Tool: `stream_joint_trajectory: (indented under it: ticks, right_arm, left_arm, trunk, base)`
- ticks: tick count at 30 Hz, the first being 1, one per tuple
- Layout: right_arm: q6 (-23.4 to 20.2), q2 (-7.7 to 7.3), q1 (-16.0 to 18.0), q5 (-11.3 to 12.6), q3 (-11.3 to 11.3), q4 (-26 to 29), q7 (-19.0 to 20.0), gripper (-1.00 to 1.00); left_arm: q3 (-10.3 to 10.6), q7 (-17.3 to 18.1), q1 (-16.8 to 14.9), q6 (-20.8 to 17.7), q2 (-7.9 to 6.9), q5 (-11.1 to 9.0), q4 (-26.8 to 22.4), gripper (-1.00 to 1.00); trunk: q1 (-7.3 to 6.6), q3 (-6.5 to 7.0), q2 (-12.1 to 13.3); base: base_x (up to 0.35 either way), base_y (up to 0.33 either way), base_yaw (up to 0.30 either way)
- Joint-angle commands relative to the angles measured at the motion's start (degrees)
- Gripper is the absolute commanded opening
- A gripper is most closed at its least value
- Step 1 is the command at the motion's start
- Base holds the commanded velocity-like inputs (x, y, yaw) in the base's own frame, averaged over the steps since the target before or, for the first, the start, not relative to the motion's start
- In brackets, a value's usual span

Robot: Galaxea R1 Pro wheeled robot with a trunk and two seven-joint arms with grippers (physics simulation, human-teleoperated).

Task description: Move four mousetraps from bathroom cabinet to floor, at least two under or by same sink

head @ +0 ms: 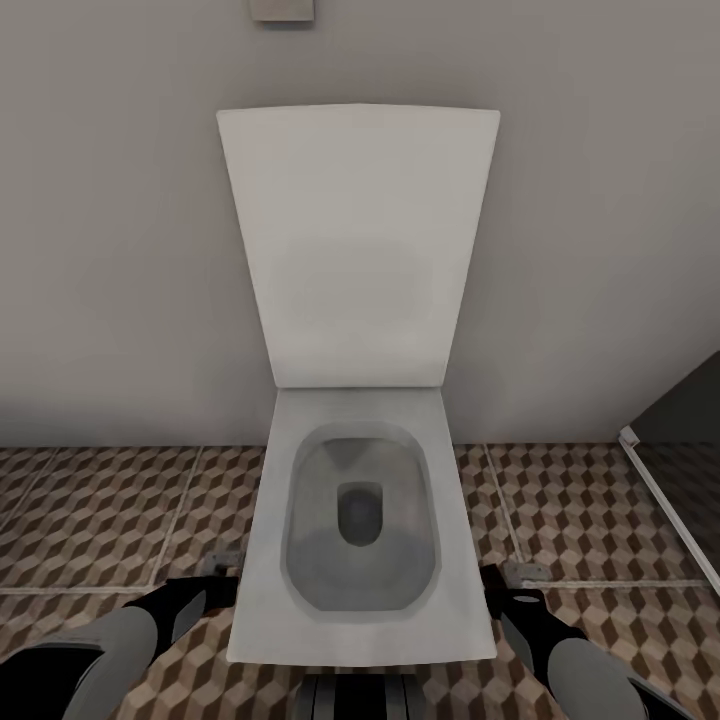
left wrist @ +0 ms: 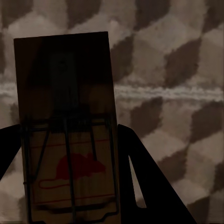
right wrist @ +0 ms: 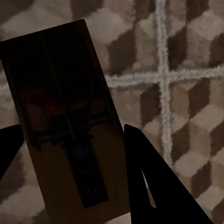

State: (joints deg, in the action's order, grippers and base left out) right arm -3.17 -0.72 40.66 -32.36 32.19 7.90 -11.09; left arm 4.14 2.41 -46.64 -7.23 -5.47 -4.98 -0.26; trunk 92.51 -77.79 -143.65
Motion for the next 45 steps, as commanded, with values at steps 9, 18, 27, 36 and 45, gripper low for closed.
stream_joint_trajectory:
  ticks: [9,18,27,36,45]
  right_arm:
    - [-0.26,0.02,0.03,-0.51,0.15,0.02,-0.43,-1.0]
    - [-0.01,-0.05,0.03,-0.6,0.12,0.07,-0.33,-1.0]
    - [-0.07,-0.07,0.03,-0.68,0.07,0.1,0.15,-1.0]
    - [-0.3,-0.16,0.03,-0.77,-0.01,0.1,0.3,-1.0]
    - [-0.5,-0.29,0.03,-0.78,-0.02,0.1,0.44,-1.0]
  left_arm:
    - [0.43,0.23,0.29,-0.19,0.02,-0.38,-0.01,-1.0]
    - [0.43,0.23,0.32,0.22,0.01,-0.38,-0.06,-1.0]
    - [0.43,0.17,0.32,0.5,-0.05,-0.46,-0.16,-1.0]
    - [0.43,0.14,0.32,0.5,-0.22,-0.52,-0.18,-1.0]
    - [0.43,0.14,0.32,0.47,-0.1,-0.47,-0.23,-1.0]
  trunk:
    - [-0.01,-0.03,-0.01]
    - [-0.01,-0.03,-0.01]
    - [-0.01,-0.03,-0.01]
    - [-0.01,-0.03,-0.01]
    - [-0.01,-0.03,-0.01]
  base:
    - [0.0,0.0,0.0]
    - [0.0,0.0,0.0]
    - [0.0,0.0,0.0]
    - [0.0,0.0,0.0]
    - [0.0,0.0,0.0]
